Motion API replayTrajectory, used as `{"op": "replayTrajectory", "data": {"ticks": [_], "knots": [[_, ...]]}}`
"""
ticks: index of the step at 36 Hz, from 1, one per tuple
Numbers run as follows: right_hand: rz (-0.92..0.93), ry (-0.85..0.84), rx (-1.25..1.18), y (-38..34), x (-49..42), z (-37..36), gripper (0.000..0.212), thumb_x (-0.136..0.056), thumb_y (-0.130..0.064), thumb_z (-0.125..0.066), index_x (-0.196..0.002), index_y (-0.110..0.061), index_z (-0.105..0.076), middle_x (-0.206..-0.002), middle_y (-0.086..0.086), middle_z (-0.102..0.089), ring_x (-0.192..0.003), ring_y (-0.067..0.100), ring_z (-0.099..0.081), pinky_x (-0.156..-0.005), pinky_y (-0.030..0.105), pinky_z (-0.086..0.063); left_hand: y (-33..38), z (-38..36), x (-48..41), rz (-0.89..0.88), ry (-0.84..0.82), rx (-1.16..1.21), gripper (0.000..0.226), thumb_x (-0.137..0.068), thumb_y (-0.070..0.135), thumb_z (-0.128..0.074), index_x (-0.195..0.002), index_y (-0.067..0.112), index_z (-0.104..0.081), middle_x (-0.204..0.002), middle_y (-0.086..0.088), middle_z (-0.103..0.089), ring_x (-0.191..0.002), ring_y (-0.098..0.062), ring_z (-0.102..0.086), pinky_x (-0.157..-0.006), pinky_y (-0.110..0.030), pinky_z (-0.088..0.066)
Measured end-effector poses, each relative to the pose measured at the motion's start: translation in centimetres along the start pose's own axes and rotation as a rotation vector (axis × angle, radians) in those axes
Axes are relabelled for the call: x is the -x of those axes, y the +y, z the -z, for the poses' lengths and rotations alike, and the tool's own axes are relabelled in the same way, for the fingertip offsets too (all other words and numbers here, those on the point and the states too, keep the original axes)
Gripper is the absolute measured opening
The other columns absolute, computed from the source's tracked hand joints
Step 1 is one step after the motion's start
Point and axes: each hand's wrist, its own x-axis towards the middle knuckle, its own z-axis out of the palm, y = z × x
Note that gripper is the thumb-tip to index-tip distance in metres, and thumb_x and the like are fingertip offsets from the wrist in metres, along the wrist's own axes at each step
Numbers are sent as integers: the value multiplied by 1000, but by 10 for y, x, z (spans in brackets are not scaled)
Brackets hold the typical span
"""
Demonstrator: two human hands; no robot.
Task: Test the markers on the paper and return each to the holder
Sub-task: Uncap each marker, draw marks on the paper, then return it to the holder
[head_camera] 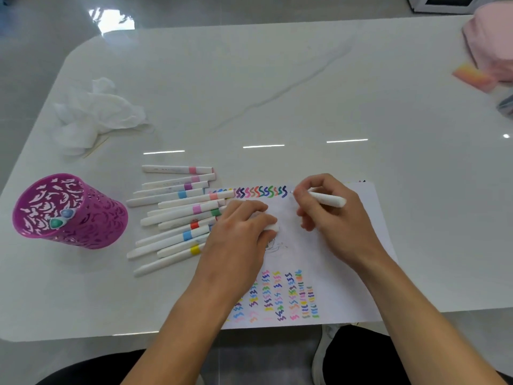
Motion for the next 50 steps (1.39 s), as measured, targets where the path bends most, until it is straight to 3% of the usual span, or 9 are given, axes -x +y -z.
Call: {"op": "replayTrajectory", "data": {"ticks": [7,14,18,29,50], "knots": [[-11,96,-107,4,-6,-4,4,-99,-13,-66,-102,-15,-65,-72,9,-73,-56,23,-68,-54,30,-56,0,-2,0,-17,-12,-43,21,-90,28,-72,-111,26,-76,-125,7,-67,-122,-13,-55,-99,-22,-36],[39,258,-91,9,-6,-12,19,-88,-15,-74,-82,-18,-56,-69,4,-74,-50,22,-72,-47,29,-56,-1,-2,-2,-8,-24,-29,22,-93,31,-68,-113,27,-75,-128,10,-66,-125,-12,-54,-102,-25,-38],[28,241,-96,13,-8,-14,22,-86,-19,-73,-80,-18,-52,-66,7,-73,-49,26,-71,-45,31,-54,-2,-2,-2,-3,-25,-33,21,-91,31,-70,-111,28,-76,-126,10,-67,-123,-11,-53,-98,-21,-31],[57,197,-53,18,-12,-15,18,-87,-20,-70,-83,-22,-53,-67,8,-73,-50,26,-71,-48,35,-58,-3,-3,-2,-8,-6,-61,19,-87,31,-75,-106,29,-77,-121,11,-68,-117,-10,-56,-93,-19,-32],[-4,207,-28,17,-15,-16,20,-83,-15,-74,-81,-11,-55,-66,6,-72,-45,18,-65,-42,22,-49,-6,-12,-4,55,19,-21,22,-87,36,-74,-108,31,-76,-120,15,-66,-118,-4,-50,-92,-18,-33]]}}
